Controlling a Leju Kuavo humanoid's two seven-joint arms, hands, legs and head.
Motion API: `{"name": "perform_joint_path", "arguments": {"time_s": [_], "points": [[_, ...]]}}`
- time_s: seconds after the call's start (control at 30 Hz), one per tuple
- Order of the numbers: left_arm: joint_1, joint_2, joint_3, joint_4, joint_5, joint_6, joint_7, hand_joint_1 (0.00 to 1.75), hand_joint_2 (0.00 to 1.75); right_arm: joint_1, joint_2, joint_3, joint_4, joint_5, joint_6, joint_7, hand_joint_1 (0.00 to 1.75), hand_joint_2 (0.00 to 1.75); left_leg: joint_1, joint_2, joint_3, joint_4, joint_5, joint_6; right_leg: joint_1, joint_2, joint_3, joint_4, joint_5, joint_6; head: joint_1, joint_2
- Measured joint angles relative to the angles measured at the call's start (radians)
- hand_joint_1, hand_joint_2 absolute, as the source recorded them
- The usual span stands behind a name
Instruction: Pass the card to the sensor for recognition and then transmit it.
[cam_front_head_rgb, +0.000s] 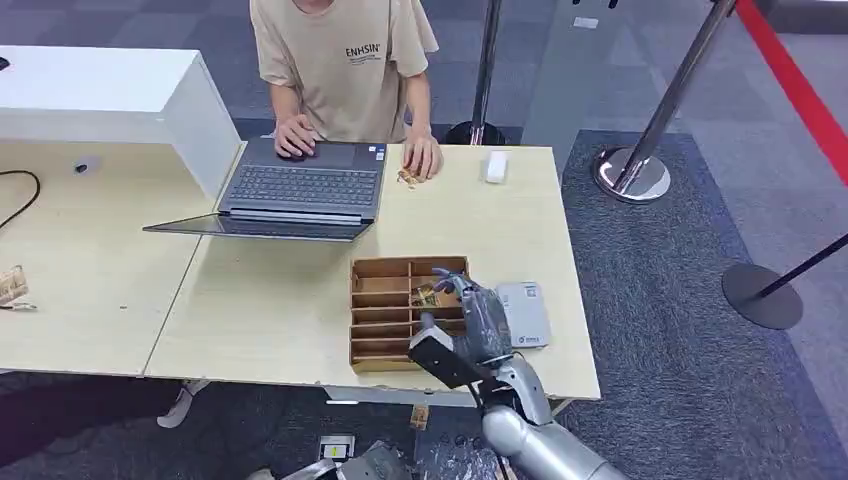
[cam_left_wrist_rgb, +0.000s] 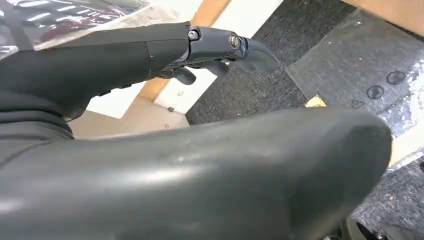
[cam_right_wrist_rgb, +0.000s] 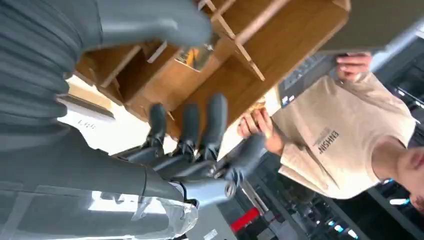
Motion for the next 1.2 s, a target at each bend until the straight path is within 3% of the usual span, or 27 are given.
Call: {"name": "perform_joint_path", "arguments": {"time_s": [0.13, 0.23, 0.33, 0.67, 0.73, 1.1, 1.2], "points": [[0.0, 0.0, -0.003, 0.0, -0.005, 0.005, 0.005, 0.0, 0.0, -0.001, 0.017, -0.021, -0.009, -0.014, -0.001, -0.009, 0.0, 1.75, 0.0, 0.0, 0.0, 0.0, 0.0, 0.0, 0.0, 0.0, 0.0, 0.0, 0.0, 0.0, 0.0, 0.0], [0.001, -0.002, -0.004, 0.0, -0.014, 0.051, 0.081, 0.0, 0.0, 0.002, 0.021, -0.026, -0.023, -0.002, -0.001, 0.005, 0.0, 1.75, 0.0, 0.0, 0.0, 0.0, 0.0, 0.0, 0.0, 0.0, 0.0, 0.0, 0.0, 0.0, 0.0, 0.0], [0.001, -0.003, -0.004, 0.0, -0.02, 0.061, 0.109, 0.0, 0.0, 0.01, 0.021, -0.026, -0.033, 0.006, -0.001, 0.017, 0.0, 1.75, 0.0, 0.0, 0.0, 0.0, 0.0, 0.0, 0.0, 0.0, 0.0, 0.0, 0.0, 0.0, 0.0, 0.0], [0.001, -0.003, -0.005, 0.0, -0.026, 0.064, 0.101, 0.0, 0.0, 0.016, 0.018, -0.023, -0.041, 0.004, -0.001, 0.025, 0.03, 1.75, 0.0, 0.0, 0.0, 0.0, 0.0, 0.0, 0.0, 0.0, 0.0, 0.0, 0.0, 0.0, 0.0, 0.0], [0.001, -0.003, -0.005, 0.0, -0.027, 0.064, 0.101, 0.0, 0.0, 0.018, 0.016, -0.022, -0.041, 0.004, -0.001, 0.033, 0.16, 1.75, 0.0, 0.0, 0.0, 0.0, 0.0, 0.0, 0.0, 0.0, 0.0, 0.0, 0.0, 0.0, 0.0, 0.0], [0.001, -0.003, -0.005, 0.0, -0.028, 0.067, 0.1, 0.0, 0.0, 0.023, 0.006, -0.021, -0.05, 0.003, -0.001, 0.041, 0.3, 1.75, 0.0, 0.0, 0.0, 0.0, 0.0, 0.0, 0.0, 0.0, 0.0, 0.0, 0.0, 0.0, 0.0, 0.0], [0.001, -0.003, -0.005, 0.0, -0.029, 0.067, 0.1, 0.0, 0.0, 0.025, 0.003, -0.021, -0.05, 0.003, -0.001, 0.041, 0.26, 1.75, 0.0, 0.0, 0.0, 0.0, 0.0, 0.0, 0.0, 0.0, 0.0, 0.0, 0.0, 0.0, 0.0, 0.0]]}}
